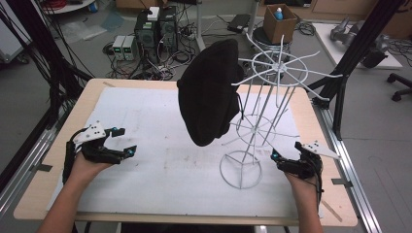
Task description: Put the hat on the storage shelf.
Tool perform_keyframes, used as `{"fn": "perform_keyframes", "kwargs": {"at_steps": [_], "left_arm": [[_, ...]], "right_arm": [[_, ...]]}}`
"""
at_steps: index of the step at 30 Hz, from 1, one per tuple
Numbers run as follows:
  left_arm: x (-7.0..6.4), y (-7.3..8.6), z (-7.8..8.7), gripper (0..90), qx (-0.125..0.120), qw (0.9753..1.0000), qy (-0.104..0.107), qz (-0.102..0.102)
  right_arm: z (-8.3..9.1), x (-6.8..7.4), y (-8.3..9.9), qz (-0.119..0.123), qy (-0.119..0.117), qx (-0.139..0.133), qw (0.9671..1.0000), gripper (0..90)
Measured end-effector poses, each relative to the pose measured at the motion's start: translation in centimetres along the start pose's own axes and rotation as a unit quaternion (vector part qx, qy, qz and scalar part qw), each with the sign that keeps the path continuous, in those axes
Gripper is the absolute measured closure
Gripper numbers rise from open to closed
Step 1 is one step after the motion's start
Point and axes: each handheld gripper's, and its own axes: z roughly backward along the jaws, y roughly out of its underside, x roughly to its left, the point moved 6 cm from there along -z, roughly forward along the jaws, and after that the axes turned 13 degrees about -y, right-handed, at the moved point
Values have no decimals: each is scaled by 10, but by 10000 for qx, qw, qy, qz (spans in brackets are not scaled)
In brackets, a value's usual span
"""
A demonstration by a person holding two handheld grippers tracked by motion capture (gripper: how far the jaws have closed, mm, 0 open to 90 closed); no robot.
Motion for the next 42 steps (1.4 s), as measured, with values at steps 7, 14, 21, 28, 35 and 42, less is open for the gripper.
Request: {"fn": "perform_keyframes", "kwargs": {"at_steps": [7, 14, 21, 28, 35, 42], "left_arm": [[1, 0, 0, 145, -44, 9999, 15, 100], [1, 0, 1, 146, -61, 9999, 10, 158], [3, -1, 1, 146, -74, 9998, -6, 209], [3, 0, 0, 146, -56, 9998, -1, 203], [4, 1, -1, 146, -26, 9997, -18, 239], [5, 0, -3, 146, -14, 9996, -27, 275]], "right_arm": [[-3, 1, 1, 53, 10, 80, 10000, 11], [-3, 0, 2, 52, 23, 118, 9999, 11], [-3, 0, 2, 46, 39, 113, 9999, 11], [-4, 1, 3, 62, 38, 150, 9999, 11], [-5, 0, 4, 70, 36, 176, 9998, 11], [-4, 0, 4, 68, 51, 183, 9998, 11]]}}
